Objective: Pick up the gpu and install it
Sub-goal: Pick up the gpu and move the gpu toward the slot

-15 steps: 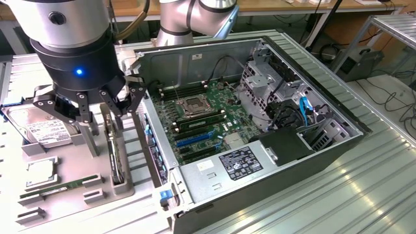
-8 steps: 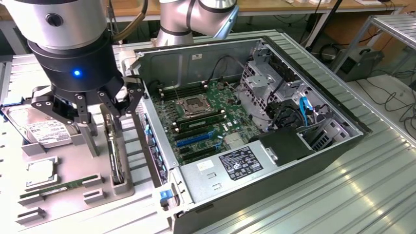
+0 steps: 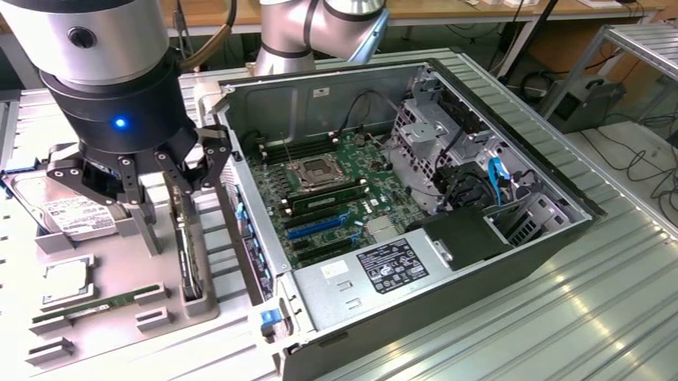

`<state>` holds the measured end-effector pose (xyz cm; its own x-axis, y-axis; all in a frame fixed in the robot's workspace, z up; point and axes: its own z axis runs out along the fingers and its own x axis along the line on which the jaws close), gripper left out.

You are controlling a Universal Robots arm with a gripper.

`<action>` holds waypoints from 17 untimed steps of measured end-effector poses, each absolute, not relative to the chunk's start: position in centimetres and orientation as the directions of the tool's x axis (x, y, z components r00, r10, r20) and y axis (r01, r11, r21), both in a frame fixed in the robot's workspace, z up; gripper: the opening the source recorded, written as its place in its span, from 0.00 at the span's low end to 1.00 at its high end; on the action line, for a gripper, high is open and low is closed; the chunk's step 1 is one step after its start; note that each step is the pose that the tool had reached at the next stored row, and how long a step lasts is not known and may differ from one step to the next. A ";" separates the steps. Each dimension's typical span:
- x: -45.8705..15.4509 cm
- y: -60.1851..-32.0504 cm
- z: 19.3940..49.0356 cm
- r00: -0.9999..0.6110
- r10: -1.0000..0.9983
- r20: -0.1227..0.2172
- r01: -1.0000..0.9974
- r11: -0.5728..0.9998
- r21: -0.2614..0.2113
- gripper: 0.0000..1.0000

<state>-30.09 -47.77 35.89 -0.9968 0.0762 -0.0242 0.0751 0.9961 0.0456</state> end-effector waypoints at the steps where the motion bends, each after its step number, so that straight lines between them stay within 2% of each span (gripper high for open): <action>1: -30.1 -47.8 35.8 -0.997 0.076 -0.024 0.075 0.996 0.046 0.44; 17: -30.4 -47.8 35.2 -0.997 0.076 -0.024 0.075 0.996 0.046 0.44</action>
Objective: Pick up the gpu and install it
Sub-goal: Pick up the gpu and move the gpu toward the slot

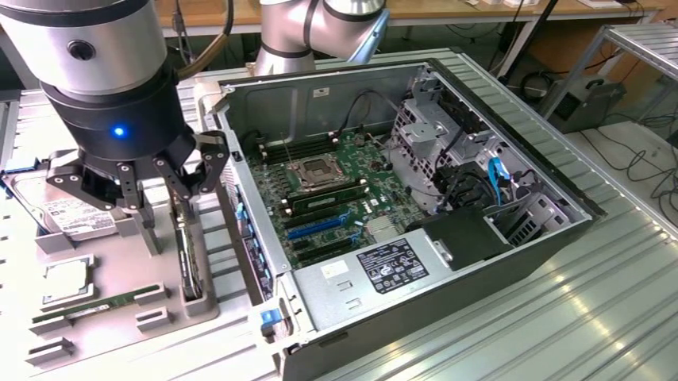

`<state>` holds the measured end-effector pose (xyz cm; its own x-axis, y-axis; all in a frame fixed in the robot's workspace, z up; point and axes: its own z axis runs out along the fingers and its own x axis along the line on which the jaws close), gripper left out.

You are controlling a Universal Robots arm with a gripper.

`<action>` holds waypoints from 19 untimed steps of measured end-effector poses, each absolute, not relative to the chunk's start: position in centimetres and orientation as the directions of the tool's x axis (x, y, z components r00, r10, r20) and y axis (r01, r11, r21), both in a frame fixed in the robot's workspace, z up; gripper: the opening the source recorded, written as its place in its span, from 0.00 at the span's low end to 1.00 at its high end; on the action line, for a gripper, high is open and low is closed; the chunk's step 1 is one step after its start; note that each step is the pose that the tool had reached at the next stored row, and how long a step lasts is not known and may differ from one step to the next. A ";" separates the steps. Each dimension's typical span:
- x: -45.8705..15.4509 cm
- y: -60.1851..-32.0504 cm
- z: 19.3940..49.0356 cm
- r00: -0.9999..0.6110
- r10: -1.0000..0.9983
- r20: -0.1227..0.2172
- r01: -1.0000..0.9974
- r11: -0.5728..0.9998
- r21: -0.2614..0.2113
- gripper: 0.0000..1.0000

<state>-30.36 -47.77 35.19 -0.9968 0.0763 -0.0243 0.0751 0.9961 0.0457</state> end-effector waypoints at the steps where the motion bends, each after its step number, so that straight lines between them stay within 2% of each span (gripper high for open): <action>1: -30.4 -47.8 35.2 -0.997 0.076 -0.024 0.075 0.996 0.046 0.44; 19: -30.6 -47.8 34.5 -0.997 0.076 -0.024 0.075 0.996 0.046 0.44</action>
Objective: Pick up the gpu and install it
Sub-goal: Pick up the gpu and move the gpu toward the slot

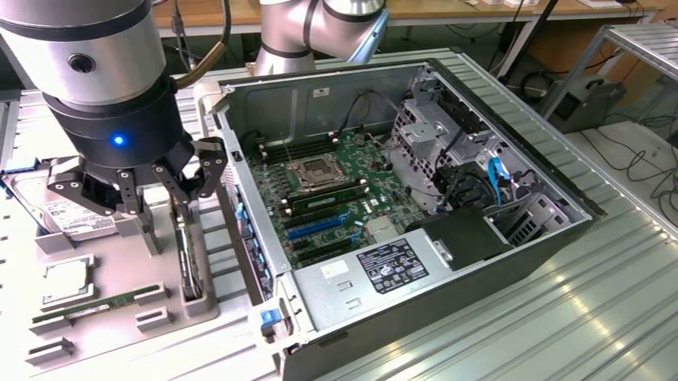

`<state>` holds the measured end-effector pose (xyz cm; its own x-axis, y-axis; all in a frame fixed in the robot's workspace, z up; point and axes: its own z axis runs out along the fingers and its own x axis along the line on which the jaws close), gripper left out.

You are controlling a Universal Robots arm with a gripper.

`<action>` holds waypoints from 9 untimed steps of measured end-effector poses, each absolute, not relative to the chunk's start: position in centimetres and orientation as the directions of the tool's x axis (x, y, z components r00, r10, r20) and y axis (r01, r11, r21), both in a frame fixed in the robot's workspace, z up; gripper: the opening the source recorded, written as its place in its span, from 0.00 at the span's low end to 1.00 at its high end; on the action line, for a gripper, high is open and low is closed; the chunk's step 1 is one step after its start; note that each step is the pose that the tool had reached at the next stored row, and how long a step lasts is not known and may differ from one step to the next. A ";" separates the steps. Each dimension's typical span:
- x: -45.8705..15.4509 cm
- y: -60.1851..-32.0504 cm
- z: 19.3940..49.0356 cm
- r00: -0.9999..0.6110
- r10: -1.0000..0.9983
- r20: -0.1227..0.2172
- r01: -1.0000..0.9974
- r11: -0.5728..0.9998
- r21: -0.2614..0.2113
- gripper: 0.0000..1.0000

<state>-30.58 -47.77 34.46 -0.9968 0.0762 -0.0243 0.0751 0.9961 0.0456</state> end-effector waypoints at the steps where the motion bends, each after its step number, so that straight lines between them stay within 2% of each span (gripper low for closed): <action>1: -30.6 -47.8 34.4 -0.997 0.076 -0.024 0.075 0.996 0.046 0.44; 9: -30.7 -47.8 34.1 -0.997 0.076 -0.024 0.075 0.996 0.046 0.44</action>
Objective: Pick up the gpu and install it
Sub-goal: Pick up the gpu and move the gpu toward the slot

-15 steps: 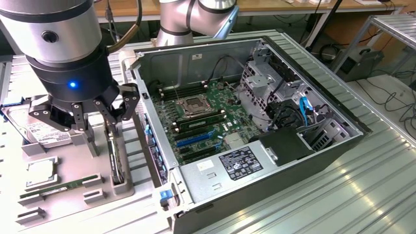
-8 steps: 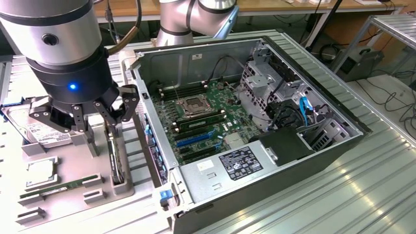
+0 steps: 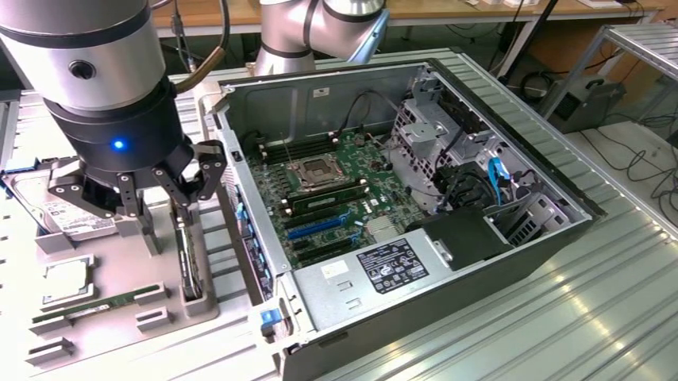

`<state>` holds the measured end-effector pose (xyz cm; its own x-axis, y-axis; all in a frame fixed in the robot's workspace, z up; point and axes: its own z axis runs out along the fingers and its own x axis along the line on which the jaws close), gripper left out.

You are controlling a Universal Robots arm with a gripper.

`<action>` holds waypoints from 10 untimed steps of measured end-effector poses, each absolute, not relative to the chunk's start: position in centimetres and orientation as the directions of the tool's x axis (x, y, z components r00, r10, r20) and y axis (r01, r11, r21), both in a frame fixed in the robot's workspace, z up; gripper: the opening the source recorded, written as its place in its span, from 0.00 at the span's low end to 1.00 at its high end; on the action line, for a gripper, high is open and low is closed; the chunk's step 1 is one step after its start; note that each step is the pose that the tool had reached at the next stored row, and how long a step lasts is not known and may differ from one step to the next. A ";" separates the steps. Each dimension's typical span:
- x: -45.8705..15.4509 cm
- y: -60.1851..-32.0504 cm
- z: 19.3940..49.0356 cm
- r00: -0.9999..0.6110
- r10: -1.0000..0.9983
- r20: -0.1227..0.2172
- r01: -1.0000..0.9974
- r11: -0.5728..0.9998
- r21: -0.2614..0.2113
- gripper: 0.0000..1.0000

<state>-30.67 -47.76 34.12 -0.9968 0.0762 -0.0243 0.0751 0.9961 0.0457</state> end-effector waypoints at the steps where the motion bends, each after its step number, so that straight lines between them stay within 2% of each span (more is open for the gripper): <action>1: -30.7 -47.8 34.1 -0.997 0.076 -0.024 0.075 0.996 0.046 0.44; 10: -30.8 -47.8 33.7 -0.997 0.076 -0.024 0.075 0.996 0.046 0.44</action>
<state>-30.76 -47.77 33.74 -0.9968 0.0762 -0.0243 0.0751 0.9961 0.0457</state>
